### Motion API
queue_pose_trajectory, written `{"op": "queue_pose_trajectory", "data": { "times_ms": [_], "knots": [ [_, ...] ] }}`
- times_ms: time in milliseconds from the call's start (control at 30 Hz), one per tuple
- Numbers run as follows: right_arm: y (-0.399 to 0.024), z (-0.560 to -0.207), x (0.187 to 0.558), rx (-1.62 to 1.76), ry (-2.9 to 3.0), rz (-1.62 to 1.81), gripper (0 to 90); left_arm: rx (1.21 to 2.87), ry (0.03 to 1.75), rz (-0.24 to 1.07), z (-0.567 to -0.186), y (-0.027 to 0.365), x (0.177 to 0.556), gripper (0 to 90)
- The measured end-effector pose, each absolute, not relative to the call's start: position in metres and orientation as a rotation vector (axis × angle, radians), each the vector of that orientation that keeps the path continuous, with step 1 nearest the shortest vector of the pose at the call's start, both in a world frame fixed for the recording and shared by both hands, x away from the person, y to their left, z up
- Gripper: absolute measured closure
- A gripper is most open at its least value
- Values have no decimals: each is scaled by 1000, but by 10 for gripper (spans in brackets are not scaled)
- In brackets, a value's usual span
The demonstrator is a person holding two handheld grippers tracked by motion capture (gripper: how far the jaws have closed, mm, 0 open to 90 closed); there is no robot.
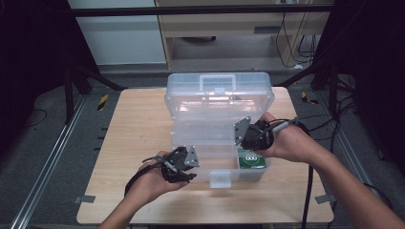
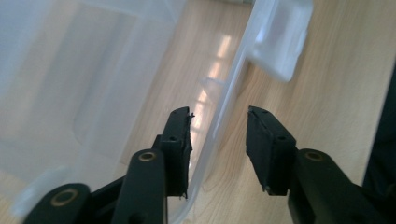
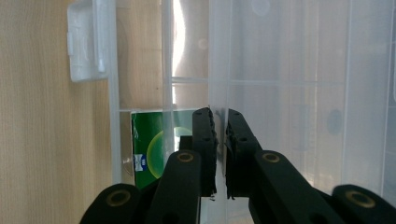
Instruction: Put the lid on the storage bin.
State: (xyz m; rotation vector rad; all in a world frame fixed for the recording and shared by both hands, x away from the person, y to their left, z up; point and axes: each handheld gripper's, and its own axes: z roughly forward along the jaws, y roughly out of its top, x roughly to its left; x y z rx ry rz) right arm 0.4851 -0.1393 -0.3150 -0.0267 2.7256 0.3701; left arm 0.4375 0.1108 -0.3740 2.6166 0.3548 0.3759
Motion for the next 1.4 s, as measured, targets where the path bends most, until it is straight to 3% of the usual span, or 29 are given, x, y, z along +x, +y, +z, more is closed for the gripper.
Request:
{"op": "queue_pose_trajectory", "data": {
  "times_ms": [33, 100, 267, 333, 367, 400, 500, 867, 1400],
  "knots": [
    [-140, -315, 485, -24, 2725, 375, 843, 2586, 357, 378, -368, 113, 435, 542],
    [-140, -315, 485, -22, 2724, 377, 843, 2520, 359, 354, -356, 119, 429, 534],
    [-140, -315, 484, -20, 2720, 379, 840, 2394, 422, 372, -329, 139, 429, 596],
    [-141, -315, 484, -18, 2718, 381, 838, 2359, 477, 389, -320, 151, 433, 747],
    [-141, -315, 484, -16, 2717, 383, 837, 2324, 498, 369, -318, 156, 438, 747],
    [-141, -316, 484, -14, 2713, 388, 836, 2299, 537, 356, -315, 162, 441, 818],
    [-142, -316, 484, -10, 2709, 399, 833, 2201, 654, 388, -307, 181, 452, 894],
    [-144, -318, 481, -5, 2695, 407, 831, 2101, 779, 418, -292, 202, 484, 900],
    [-145, -322, 476, -11, 2684, 415, 826, 2044, 852, 382, -289, 196, 515, 900]
  ]
}}
